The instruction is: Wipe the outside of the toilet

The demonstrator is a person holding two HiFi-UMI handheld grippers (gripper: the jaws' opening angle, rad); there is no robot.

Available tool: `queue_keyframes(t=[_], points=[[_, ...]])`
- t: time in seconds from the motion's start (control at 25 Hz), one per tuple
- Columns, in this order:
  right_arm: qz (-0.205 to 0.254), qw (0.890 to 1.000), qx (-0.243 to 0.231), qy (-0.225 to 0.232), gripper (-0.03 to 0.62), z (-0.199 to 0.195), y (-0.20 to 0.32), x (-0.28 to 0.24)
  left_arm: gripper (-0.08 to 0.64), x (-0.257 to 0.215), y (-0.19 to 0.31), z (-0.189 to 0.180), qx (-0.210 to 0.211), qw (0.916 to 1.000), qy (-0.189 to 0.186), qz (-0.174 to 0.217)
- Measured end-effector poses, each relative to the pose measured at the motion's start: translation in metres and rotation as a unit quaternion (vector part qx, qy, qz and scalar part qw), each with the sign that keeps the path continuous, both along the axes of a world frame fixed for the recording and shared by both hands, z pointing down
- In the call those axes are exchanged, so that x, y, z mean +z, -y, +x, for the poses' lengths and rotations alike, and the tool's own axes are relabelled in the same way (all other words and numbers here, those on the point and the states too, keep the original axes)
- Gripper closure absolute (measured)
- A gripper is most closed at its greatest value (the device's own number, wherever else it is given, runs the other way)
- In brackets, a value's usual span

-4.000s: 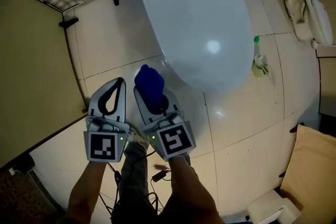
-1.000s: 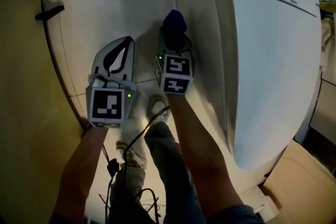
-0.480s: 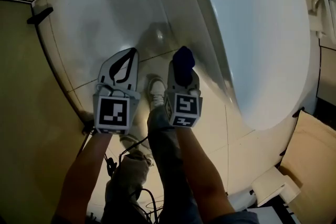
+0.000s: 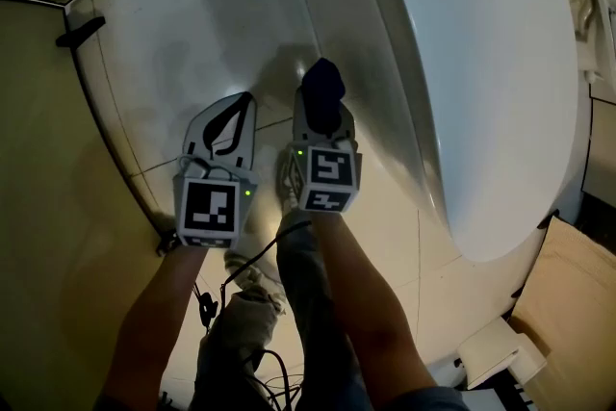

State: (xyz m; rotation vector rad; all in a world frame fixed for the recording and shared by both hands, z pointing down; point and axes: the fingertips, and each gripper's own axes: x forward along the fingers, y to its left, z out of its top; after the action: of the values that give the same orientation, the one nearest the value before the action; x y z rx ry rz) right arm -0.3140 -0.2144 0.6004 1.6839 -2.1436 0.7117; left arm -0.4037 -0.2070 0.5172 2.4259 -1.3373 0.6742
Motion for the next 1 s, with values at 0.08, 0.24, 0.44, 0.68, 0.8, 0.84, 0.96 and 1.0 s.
queue_keyframes(t=[0.08,0.24,0.44,0.68,0.8,0.84,0.96,1.0], points=[[0.003,1.000,-0.007,0.005,0.518,-0.014,0.037,0.009,0.545,0.006,0.019,-0.011,-0.011,0.9999,0.004,0.004],[0.010,0.999,-0.033,0.004,0.518,-0.041,0.114,0.047,0.545,0.035,0.055,-0.032,-0.037,0.9993,0.007,0.003],[0.014,0.998,-0.064,-0.004,0.518,-0.070,0.187,0.090,0.545,0.080,0.098,-0.055,-0.050,0.9982,0.015,0.030],[0.020,0.998,-0.063,-0.009,0.518,-0.065,0.202,0.134,0.545,0.126,0.111,-0.058,-0.060,0.9976,0.020,0.028],[0.013,0.997,-0.068,-0.015,0.518,-0.050,0.168,0.146,0.545,0.137,0.100,-0.043,-0.054,0.9983,0.021,0.013],[0.003,0.998,-0.063,-0.018,0.518,-0.041,0.153,0.146,0.545,0.137,0.096,-0.036,-0.042,0.9988,0.020,0.011],[-0.025,0.998,-0.046,-0.031,0.518,-0.015,0.105,0.138,0.545,0.129,0.081,-0.015,-0.015,0.9997,0.016,0.007],[-0.029,0.998,-0.042,-0.034,0.518,-0.009,0.088,0.132,0.545,0.124,0.075,-0.010,-0.010,0.9998,0.015,0.005]])
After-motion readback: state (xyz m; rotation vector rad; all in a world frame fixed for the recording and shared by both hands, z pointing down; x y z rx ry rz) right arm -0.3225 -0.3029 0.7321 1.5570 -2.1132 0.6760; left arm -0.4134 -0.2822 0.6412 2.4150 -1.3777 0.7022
